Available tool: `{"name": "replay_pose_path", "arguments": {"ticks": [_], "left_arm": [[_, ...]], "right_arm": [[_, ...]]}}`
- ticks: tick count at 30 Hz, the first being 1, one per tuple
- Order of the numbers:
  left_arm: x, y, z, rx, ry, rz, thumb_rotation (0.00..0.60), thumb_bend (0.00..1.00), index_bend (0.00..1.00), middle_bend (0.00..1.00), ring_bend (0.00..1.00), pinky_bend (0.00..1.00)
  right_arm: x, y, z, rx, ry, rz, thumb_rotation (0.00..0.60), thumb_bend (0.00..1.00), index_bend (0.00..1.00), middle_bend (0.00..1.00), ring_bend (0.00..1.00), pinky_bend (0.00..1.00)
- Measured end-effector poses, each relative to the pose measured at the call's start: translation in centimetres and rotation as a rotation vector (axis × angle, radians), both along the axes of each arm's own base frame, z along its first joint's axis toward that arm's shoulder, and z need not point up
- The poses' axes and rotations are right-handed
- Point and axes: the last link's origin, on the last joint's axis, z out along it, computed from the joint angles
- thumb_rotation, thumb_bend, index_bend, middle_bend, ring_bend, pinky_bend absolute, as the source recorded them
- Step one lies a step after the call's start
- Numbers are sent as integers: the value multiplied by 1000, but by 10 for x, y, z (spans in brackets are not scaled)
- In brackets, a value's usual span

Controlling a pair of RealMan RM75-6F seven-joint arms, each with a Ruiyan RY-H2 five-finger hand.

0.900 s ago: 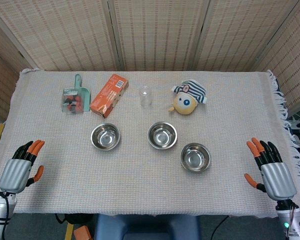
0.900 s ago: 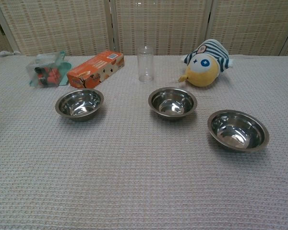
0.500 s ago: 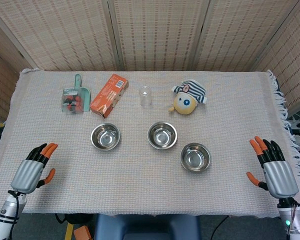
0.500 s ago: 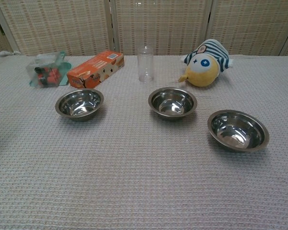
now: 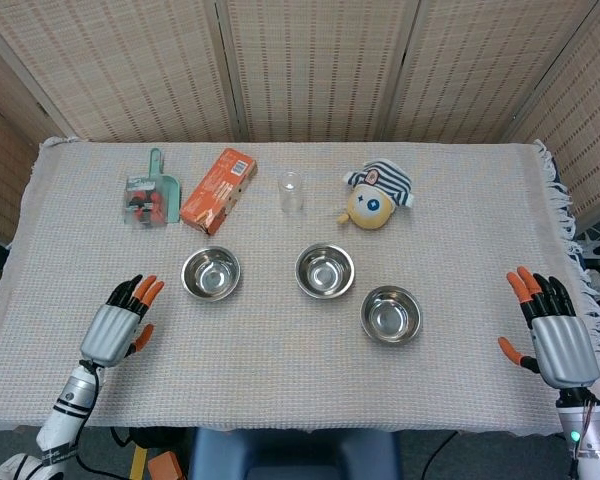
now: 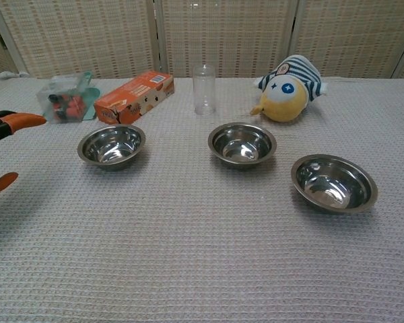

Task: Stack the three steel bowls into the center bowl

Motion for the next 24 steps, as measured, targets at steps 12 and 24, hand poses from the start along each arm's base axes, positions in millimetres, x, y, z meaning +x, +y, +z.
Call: {"name": "replay_pose_path", "arguments": {"ticks": [12, 24], "left_arm": [[30, 38, -51, 8, 50, -102, 600, 440, 195, 17, 0, 135], [43, 54, -78, -10, 69, -149, 600, 440, 434, 95, 30, 134]], "right_arm": [[-7, -8, 1, -8, 0, -53, 600, 116, 0, 0, 0, 0], [-10, -10, 3, -13, 2, -76, 600, 116, 0, 0, 0, 0]]}}
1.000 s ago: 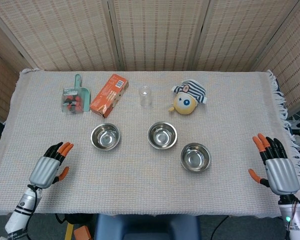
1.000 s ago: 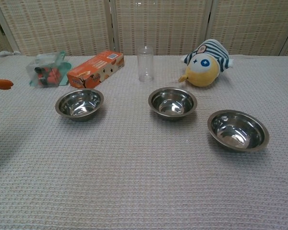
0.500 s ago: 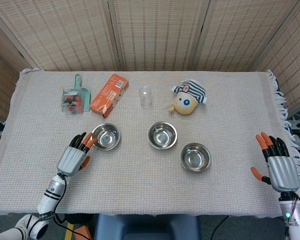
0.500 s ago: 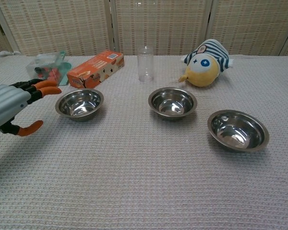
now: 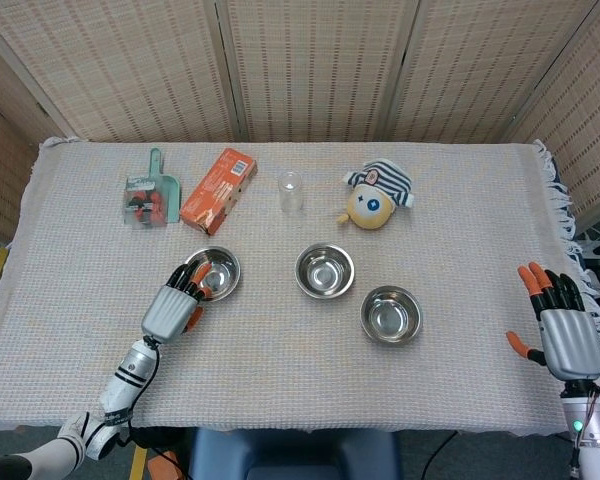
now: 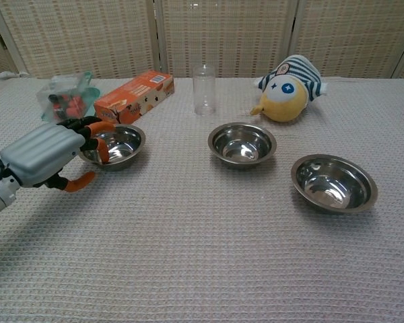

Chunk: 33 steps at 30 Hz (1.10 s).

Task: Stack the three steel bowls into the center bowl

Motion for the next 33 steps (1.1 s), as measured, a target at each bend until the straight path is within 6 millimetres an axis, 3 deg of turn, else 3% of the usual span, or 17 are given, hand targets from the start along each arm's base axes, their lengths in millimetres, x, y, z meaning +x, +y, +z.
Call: {"name": "replay_pose_path", "arguments": {"ticks": [13, 21, 33], "left_arm": [[11, 14, -15, 40, 21, -54, 600, 439, 598, 206, 100, 135], [19, 23, -14, 77, 8, -77, 600, 452, 697, 253, 113, 137], [62, 51, -8, 98, -163, -103, 600, 453, 700, 266, 121, 140]], "right_arm": [[-1, 1, 6, -14, -9, -12, 600, 116, 0, 0, 0, 0], [-2, 2, 8, -18, -14, -22, 600, 116, 0, 0, 0, 0], [-6, 1, 18, -48, -36, -42, 600, 116, 0, 0, 0, 0]]}}
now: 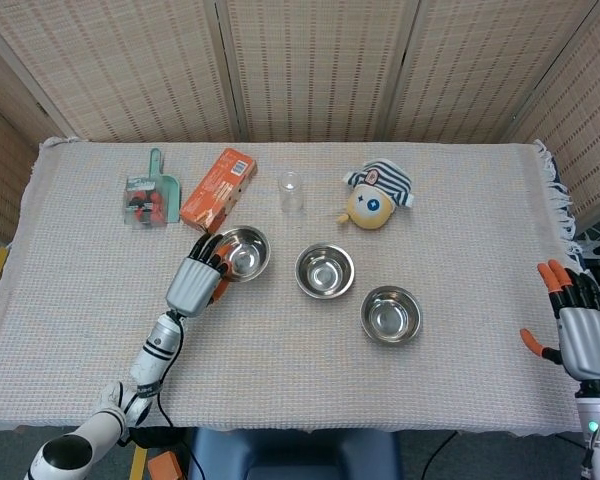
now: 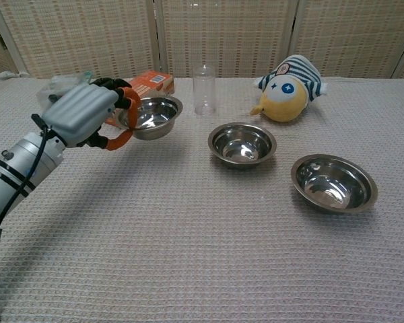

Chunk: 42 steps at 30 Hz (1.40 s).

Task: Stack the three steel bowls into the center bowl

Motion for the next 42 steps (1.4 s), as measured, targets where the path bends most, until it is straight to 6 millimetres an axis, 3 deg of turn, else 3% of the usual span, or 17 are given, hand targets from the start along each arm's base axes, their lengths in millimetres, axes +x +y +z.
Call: {"name": "replay_pose_path", "arguments": {"ticks": [6, 15, 17, 20, 22, 33, 38, 42], "left_arm": [[42, 10, -11, -29, -55, -48, 600, 452, 692, 270, 124, 141], [103, 4, -54, -123, -5, -124, 600, 454, 651, 265, 124, 140], [107, 3, -57, -129, 2, -128, 600, 450, 516, 256, 122, 139], [114, 1, -66, -143, 37, -143, 600, 446, 158, 229, 102, 135], [118, 1, -71, -148, 60, -139, 600, 444, 26, 208, 84, 133], [118, -2, -64, -166, 57, -145, 600, 445, 0, 116, 13, 127], [101, -9, -38, -151, 26, -153, 600, 446, 0, 107, 12, 126], [68, -18, -2, -144, 23, -120, 600, 447, 0, 103, 12, 126]], "right_arm": [[-5, -1, 12, -45, -31, -17, 600, 116, 0, 0, 0, 0], [-11, 2, 29, -98, -68, -33, 600, 116, 0, 0, 0, 0], [-11, 2, 31, -101, -70, -32, 600, 116, 0, 0, 0, 0], [-12, 5, 36, -122, -83, -30, 600, 116, 0, 0, 0, 0], [-12, 8, 41, -138, -93, -22, 600, 116, 0, 0, 0, 0], [-10, 11, 38, -120, -84, -9, 600, 116, 0, 0, 0, 0], [-8, 10, 35, -103, -79, 0, 600, 116, 0, 0, 0, 0], [-4, 11, 30, -85, -69, 13, 600, 116, 0, 0, 0, 0]]}}
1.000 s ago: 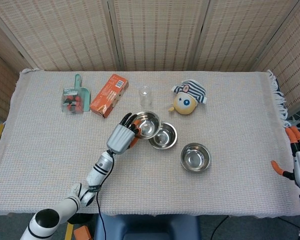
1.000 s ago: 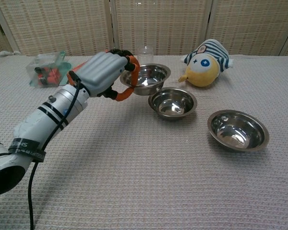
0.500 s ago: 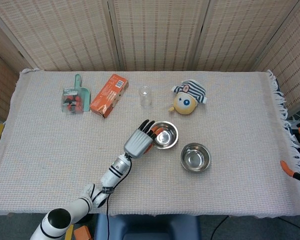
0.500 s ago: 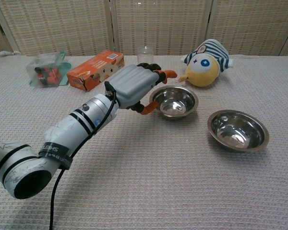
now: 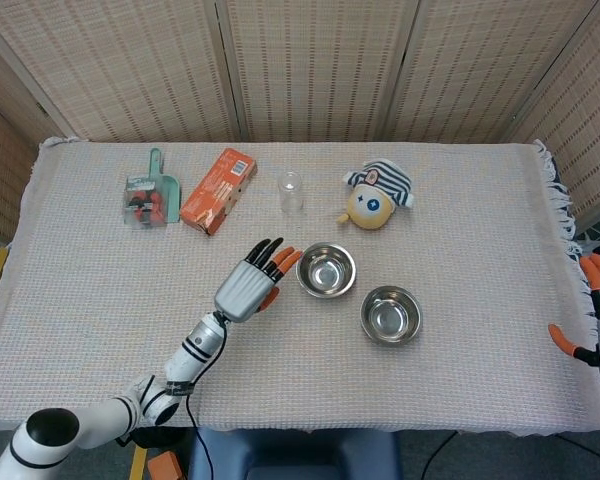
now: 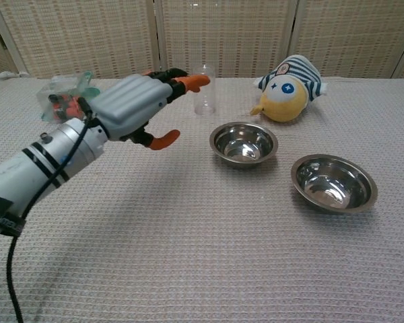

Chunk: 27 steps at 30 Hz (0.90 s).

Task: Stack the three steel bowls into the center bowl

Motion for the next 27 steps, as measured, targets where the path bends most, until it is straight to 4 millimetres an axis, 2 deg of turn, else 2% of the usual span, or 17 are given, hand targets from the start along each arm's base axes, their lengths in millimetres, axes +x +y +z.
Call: {"name": "replay_pose_path", "arguments": {"ticks": [3, 5, 7, 9, 10, 13, 16, 19, 27], "left_arm": [[-41, -11, 36, 17, 26, 63, 600, 445, 0, 94, 12, 125], [-77, -23, 64, 40, 53, 131, 600, 444, 0, 87, 12, 118], [-113, -40, 90, 60, 65, 210, 600, 443, 0, 86, 8, 108], [-141, -56, 109, 74, 52, 283, 600, 443, 0, 83, 2, 102], [-157, -66, 118, 80, 32, 331, 600, 444, 0, 83, 1, 102], [-185, -82, 139, 95, -36, 424, 600, 442, 0, 83, 1, 101], [-207, -91, 167, 148, -87, 478, 600, 442, 0, 82, 1, 101], [-215, -95, 184, 187, -117, 487, 600, 443, 0, 82, 1, 101], [-219, -96, 192, 191, -98, 495, 600, 443, 0, 82, 1, 101]], "right_arm": [[4, -1, -5, 14, 14, 19, 600, 116, 0, 0, 0, 0], [7, -2, -11, 28, 21, 39, 600, 116, 0, 0, 0, 0], [11, -5, -20, 59, 27, 68, 600, 116, 0, 0, 0, 0], [16, -8, -33, 105, 30, 104, 600, 116, 1, 0, 0, 0], [18, -10, -39, 127, 31, 122, 600, 116, 14, 0, 0, 0], [27, -16, -63, 214, 41, 185, 600, 116, 137, 0, 0, 0], [37, -25, -91, 301, 65, 246, 600, 116, 225, 0, 0, 0], [46, -34, -118, 381, 92, 284, 600, 116, 244, 0, 0, 0], [58, -58, -192, 560, 162, 310, 600, 117, 315, 0, 0, 0]]}}
